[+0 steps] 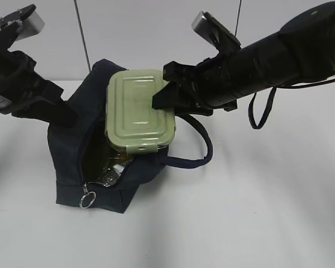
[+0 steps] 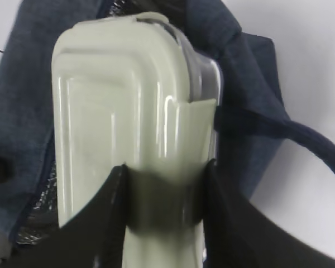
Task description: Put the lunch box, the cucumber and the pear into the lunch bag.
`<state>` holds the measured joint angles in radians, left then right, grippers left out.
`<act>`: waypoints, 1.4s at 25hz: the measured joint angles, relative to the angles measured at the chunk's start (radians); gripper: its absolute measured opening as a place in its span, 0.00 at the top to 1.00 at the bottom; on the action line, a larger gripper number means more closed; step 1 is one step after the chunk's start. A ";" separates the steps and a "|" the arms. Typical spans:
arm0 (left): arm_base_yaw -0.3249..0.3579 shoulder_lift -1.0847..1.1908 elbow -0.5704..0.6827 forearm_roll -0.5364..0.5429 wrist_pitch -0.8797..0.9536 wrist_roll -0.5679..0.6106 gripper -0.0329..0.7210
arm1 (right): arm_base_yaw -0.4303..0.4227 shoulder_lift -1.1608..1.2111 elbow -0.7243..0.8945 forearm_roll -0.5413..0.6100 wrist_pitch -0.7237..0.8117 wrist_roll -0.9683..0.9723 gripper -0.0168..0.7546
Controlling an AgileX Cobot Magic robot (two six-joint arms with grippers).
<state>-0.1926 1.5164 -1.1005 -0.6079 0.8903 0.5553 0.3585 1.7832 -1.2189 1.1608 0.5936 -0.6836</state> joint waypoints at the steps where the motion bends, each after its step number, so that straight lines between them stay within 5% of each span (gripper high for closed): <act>1: 0.000 0.000 0.000 -0.003 0.000 0.000 0.93 | 0.000 0.000 0.000 -0.035 -0.002 0.048 0.64; 14: -0.001 0.000 0.000 -0.007 0.012 0.000 0.93 | 0.074 0.049 -0.023 -0.135 -0.058 0.241 0.64; 28: 0.000 -0.003 0.000 -0.002 0.022 0.000 0.93 | 0.158 0.217 -0.250 -0.146 0.009 0.233 0.63; 35: -0.001 -0.003 0.000 -0.010 0.027 0.000 0.93 | 0.156 0.215 -0.280 -0.141 0.126 0.169 0.36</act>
<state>-0.1937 1.5134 -1.1005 -0.6177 0.9178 0.5553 0.5144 1.9980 -1.4992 1.0198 0.7193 -0.5146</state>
